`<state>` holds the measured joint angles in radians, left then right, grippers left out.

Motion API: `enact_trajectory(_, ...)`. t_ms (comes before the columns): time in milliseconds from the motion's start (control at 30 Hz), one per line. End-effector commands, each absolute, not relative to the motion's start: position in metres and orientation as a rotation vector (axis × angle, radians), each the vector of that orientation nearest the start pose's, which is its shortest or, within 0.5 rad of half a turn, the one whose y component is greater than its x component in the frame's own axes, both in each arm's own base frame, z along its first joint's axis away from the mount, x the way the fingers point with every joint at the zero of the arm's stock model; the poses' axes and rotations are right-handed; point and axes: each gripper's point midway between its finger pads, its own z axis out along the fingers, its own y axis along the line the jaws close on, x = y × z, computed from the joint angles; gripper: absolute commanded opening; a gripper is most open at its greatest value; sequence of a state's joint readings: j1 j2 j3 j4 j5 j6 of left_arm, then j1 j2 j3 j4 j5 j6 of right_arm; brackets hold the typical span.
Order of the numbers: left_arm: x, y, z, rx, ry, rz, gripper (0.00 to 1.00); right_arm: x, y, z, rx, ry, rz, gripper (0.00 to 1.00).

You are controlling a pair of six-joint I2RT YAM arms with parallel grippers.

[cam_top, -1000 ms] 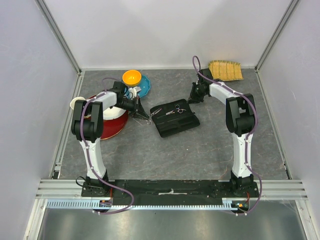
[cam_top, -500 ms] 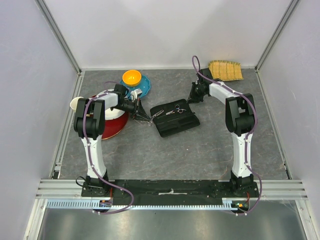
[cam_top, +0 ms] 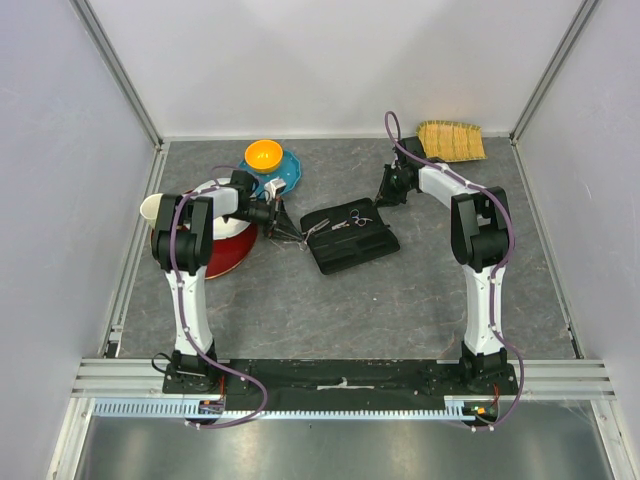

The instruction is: Sort the hair-cutting tools

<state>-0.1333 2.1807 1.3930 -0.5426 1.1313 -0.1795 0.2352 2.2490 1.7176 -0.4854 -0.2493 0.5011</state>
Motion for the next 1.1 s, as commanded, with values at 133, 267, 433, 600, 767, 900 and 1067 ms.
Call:
enact_trajectory(133, 0.375, -0.223, 0.073, 0.192, 2.472, -1.802, 0.02, 0.491, 0.187, 0.005, 0.259, 2.665, 0.6, 0.17)
enact_trajectory(267, 0.379, -0.226, 0.074, 0.192, 2.455, -1.834, 0.02, 0.489, 0.188, 0.002, 0.258, 2.674, 0.609, 0.16)
enact_trajectory(433, 0.382, -0.231, 0.076, 0.23, 2.429, -1.849, 0.02, 0.486, 0.188, -0.003, 0.257, 2.685, 0.612, 0.16)
enact_trajectory(600, 0.385, -0.236, 0.076, 0.26, 2.414, -1.86, 0.02, 0.483, 0.189, -0.009, 0.26, 2.701, 0.615, 0.15)
enact_trajectory(767, 0.389, -0.237, 0.073, 0.266, 2.422, -1.86, 0.02, 0.483, 0.188, -0.012, 0.254, 2.704, 0.606, 0.15)
enact_trajectory(900, 0.39, -0.239, 0.069, 0.268, 2.431, -1.863, 0.02, 0.481, 0.188, -0.015, 0.257, 2.712, 0.603, 0.15)
enact_trajectory(1067, 0.394, -0.236, 0.058, 0.264, 2.487, -1.779, 0.04, 0.481, 0.186, -0.015, 0.259, 2.711, 0.594, 0.15)
